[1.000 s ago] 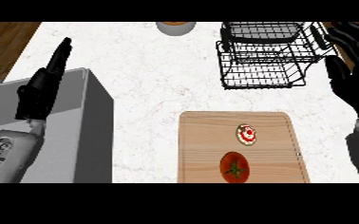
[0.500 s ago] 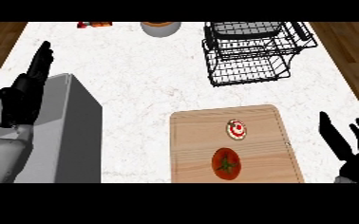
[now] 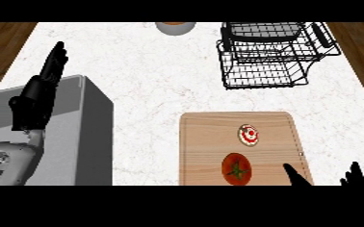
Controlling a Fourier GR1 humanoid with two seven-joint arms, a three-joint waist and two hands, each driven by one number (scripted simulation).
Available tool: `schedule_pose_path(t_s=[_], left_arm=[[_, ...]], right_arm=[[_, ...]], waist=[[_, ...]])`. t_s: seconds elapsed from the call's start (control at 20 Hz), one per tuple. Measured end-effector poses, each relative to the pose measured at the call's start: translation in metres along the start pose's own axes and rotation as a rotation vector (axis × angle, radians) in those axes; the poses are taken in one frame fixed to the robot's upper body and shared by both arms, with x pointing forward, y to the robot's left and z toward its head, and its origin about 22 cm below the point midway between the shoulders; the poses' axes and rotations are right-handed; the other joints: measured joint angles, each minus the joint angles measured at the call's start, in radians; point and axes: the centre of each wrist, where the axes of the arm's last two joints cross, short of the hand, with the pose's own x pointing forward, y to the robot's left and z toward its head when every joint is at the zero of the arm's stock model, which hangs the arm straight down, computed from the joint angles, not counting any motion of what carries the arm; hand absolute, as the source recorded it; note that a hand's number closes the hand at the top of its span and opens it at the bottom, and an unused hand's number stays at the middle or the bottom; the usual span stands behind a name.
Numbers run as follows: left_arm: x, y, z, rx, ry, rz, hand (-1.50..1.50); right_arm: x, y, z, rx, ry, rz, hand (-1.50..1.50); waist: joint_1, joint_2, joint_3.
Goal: Pick the cupcake from the cutting board and place it in the tiered basket
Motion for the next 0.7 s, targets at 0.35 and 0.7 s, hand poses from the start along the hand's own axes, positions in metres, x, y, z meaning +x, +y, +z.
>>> schedule_pose_path(t_s=[0.35,0.7], left_arm=[[0.008,-0.01,-0.003,-0.018,-0.034,-0.002,0.0],[0.009,-0.014,-0.006,-0.023,-0.024,-0.005,0.0]], right_arm=[[0.02,-0.017,0.013,0.137,0.096,0.187,-1.5],[0.071,-0.012,0.011,0.183,0.188,0.285,-1.5]], waist=[[0.035,0.011,-0.002],[0.046,0.01,0.0]])
